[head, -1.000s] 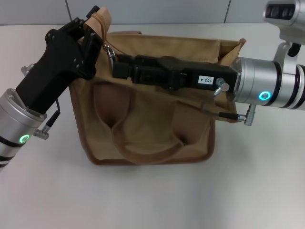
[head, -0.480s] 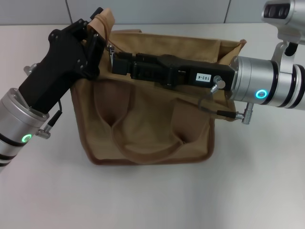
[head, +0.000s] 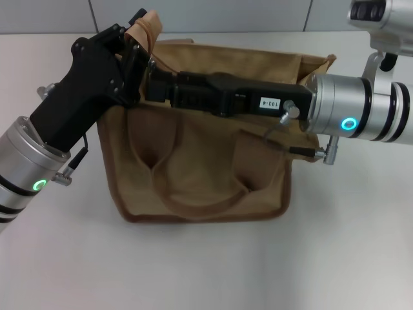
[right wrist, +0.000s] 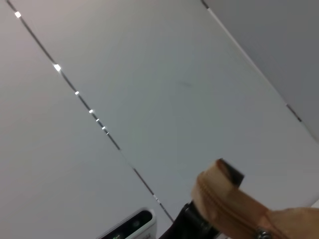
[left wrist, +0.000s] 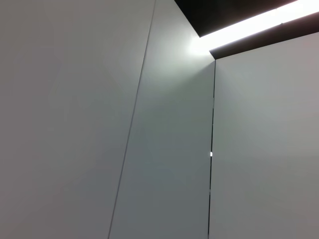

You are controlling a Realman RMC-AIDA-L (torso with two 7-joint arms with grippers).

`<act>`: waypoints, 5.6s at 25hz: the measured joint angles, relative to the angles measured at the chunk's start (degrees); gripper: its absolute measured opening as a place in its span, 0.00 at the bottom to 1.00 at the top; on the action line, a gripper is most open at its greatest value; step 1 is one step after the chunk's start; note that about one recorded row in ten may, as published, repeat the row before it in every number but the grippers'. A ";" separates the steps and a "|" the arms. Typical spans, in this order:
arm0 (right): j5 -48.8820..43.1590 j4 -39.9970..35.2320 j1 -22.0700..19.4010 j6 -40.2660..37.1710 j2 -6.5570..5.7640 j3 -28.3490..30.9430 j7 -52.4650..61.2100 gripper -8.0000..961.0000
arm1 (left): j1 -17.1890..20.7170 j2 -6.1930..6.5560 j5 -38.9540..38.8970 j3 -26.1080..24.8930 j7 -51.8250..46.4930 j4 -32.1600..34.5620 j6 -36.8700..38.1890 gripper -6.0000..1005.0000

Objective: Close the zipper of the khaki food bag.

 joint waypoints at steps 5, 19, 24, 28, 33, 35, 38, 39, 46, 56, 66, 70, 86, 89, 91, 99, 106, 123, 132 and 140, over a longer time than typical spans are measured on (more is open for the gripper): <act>0.51 -0.26 0.05 -1.33 0.00 -0.30 0.36 0.70 | -0.67 0.00 -0.06 0.31 -0.01 -0.37 0.40 0.04; 0.54 -0.26 0.14 0.71 0.00 0.10 -0.29 0.70 | -1.24 0.00 0.00 0.43 -0.04 -0.41 0.08 0.04; 0.56 -0.25 0.15 1.06 0.00 -0.18 -0.35 0.70 | -1.24 0.00 0.01 0.43 -0.04 -0.41 0.21 0.04; 0.55 -0.30 0.15 1.07 0.00 -0.13 -0.56 0.70 | -1.28 0.00 0.01 0.33 -0.04 -0.41 0.20 0.04; 0.50 -0.32 0.06 1.23 0.00 0.19 -0.62 0.69 | -1.33 0.00 0.00 0.27 -0.04 -0.42 0.14 0.04; 0.48 -0.32 0.05 1.34 0.00 0.13 -0.60 0.69 | -1.34 0.00 0.00 0.23 -0.04 -0.42 0.12 0.05; 0.47 -0.30 0.33 1.44 0.00 -0.23 -0.58 0.57 | -1.34 0.00 0.00 0.16 -0.04 -0.44 0.10 0.05; 0.47 -0.26 0.38 1.45 0.00 -0.24 -0.58 0.51 | -1.34 0.00 0.00 0.15 -0.04 -0.46 0.10 0.05; 0.47 -0.16 0.32 1.48 0.00 -0.18 -0.78 0.26 | -1.16 -0.01 0.00 0.14 -0.04 -0.51 0.17 0.05; 0.47 -0.28 -0.49 1.38 0.00 0.17 -2.35 0.06 | -0.86 -0.01 -0.07 0.00 -0.04 -0.51 0.36 0.05; 0.50 -3.18 -3.96 1.29 -0.28 0.23 -2.14 0.01 | 1.11 -0.01 -0.46 -3.27 -0.04 -0.07 -0.01 0.05; 0.50 -4.52 -5.74 1.30 -0.51 0.35 -1.68 0.01 | 2.10 0.05 -0.48 -4.87 -0.04 0.08 -0.04 0.06; 0.22 -6.89 -12.33 1.40 -2.05 2.63 0.52 0.01 | 4.92 0.37 -0.52 -10.96 -0.04 0.94 -1.54 0.06; 0.12 -7.05 -13.93 1.31 -2.52 4.56 0.65 0.01 | 5.82 0.43 -0.53 -12.33 -0.11 1.47 -1.89 0.06; 0.10 -7.13 -14.77 0.98 -2.80 5.45 0.66 0.01 | 6.23 0.44 -0.57 -12.79 -0.26 1.74 -1.96 0.06; 0.42 -8.98 -17.16 -1.23 -2.41 8.85 -0.98 0.01 | 6.93 0.45 -0.67 -13.45 -0.59 2.31 -2.00 0.06; 0.48 -8.85 -18.80 -5.12 -0.79 16.42 -8.97 0.05 | 7.04 0.44 0.05 -12.00 -0.32 3.50 -4.09 0.07; 1.44 -5.18 -19.60 -9.95 -0.49 18.83 -19.56 0.58 | 17.76 0.62 0.04 -14.04 -2.73 6.24 -6.56 0.58; 2.28 -4.01 -20.17 -15.65 -0.40 17.40 -28.89 0.66 | 28.74 1.29 2.45 -12.63 -5.79 12.15 4.63 0.82; -5.33 -9.03 -18.02 -15.72 -0.66 2.16 -33.56 0.66 | 29.56 1.90 10.91 5.55 -3.87 25.66 8.44 0.82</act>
